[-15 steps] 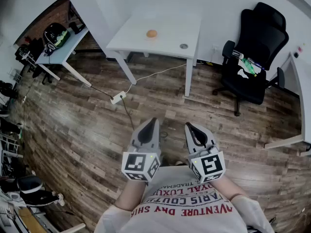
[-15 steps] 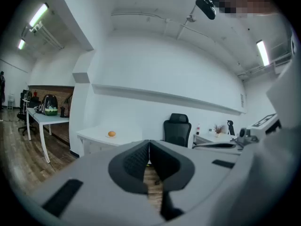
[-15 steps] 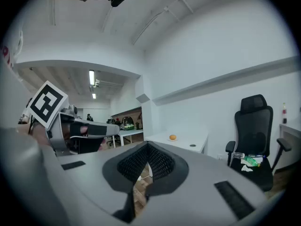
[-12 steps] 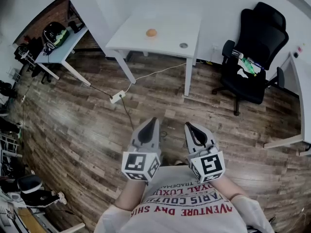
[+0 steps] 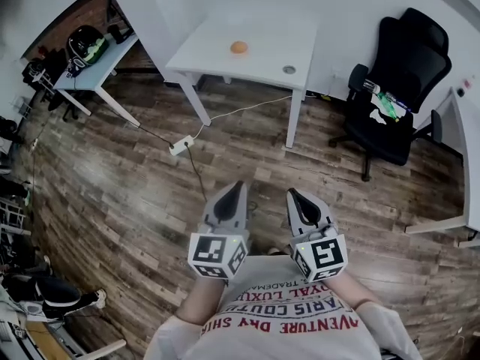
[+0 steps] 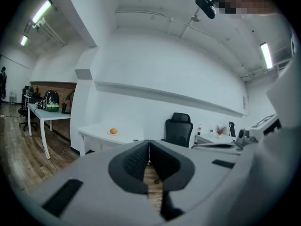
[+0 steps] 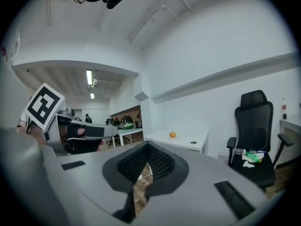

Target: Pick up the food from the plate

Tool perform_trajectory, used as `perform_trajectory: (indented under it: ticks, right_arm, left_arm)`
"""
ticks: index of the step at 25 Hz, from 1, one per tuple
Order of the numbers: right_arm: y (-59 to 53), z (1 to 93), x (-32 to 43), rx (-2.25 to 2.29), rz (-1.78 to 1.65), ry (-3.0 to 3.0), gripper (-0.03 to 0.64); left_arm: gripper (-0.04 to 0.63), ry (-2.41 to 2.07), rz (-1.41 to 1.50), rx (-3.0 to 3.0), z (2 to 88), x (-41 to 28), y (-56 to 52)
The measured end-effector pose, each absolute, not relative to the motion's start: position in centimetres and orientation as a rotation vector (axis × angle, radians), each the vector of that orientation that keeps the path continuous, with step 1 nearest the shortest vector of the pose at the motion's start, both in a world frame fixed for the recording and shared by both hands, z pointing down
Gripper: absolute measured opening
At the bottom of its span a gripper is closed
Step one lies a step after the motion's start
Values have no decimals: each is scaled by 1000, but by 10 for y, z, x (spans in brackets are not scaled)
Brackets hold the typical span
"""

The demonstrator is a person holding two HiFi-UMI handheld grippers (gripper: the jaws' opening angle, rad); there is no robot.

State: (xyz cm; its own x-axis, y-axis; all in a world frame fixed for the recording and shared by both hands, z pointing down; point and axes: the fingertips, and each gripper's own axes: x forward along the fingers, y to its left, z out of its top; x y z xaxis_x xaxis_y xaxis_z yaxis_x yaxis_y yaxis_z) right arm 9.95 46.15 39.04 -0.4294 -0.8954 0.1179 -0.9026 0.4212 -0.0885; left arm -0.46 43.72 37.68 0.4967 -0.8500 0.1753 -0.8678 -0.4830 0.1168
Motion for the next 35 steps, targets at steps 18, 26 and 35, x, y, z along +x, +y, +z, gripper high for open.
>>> perform_trajectory:
  ticks: [18, 26, 35]
  right_arm:
    - [343, 403, 33, 1633, 302, -2517, 11]
    - [258, 392, -36, 1689, 307, -2480, 11]
    - [186, 407, -83, 1725, 332, -2413, 11]
  left_arm:
    - [8, -1453, 151, 2490, 380, -78, 315]
    - [8, -1398, 155, 2522, 367, -148, 231]
    - [8, -1401, 161, 2506, 381, -216, 160]
